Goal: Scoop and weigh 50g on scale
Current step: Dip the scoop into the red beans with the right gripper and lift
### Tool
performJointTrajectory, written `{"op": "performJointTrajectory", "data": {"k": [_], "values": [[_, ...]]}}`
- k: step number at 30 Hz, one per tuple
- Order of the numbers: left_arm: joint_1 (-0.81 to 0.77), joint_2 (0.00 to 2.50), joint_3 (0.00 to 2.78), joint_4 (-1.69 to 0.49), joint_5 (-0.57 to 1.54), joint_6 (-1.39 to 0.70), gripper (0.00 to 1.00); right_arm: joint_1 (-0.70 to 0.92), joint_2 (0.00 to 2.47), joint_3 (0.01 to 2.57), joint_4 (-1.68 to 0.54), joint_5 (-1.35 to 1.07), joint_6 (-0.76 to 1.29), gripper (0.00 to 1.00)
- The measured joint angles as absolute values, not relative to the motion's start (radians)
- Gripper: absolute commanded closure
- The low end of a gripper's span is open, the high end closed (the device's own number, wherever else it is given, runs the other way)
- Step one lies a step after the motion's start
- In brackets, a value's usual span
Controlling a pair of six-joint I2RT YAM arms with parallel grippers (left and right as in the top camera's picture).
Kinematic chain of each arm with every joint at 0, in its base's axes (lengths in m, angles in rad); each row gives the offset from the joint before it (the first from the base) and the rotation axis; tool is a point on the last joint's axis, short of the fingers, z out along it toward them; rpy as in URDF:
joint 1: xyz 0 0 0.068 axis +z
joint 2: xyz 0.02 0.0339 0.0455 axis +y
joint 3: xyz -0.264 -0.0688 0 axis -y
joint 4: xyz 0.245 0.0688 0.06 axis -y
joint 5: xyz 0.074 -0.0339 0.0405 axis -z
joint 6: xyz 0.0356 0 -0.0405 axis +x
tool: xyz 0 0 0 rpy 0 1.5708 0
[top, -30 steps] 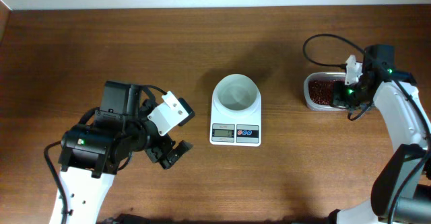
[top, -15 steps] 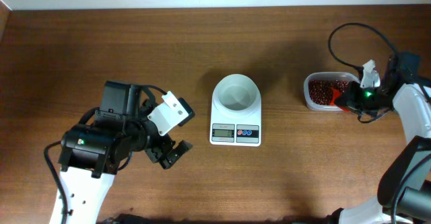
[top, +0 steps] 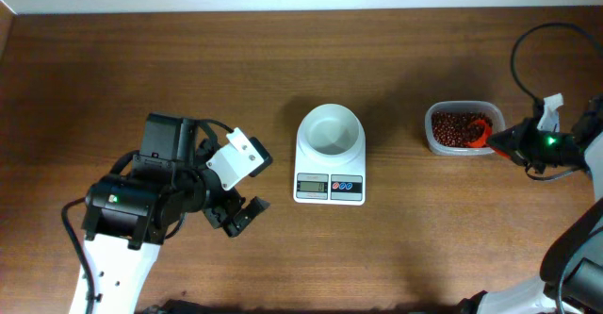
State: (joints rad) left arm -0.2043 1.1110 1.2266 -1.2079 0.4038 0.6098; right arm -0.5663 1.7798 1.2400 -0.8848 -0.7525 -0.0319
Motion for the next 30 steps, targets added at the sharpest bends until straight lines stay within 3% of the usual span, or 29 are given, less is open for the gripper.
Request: {"op": "performJointTrajectory", "data": {"k": [14, 30], "values": [[-0.204, 1.111, 1.227, -1.208, 0.404, 0.610, 0.01, -0.673, 1.780, 1.240, -0.930, -0.947, -0.034, 0.96], [-0.204, 1.111, 1.227, -1.208, 0.404, 0.610, 0.01, -0.681, 1.780, 1.240, -0.994, -1.135, -0.060, 0.96]]}}
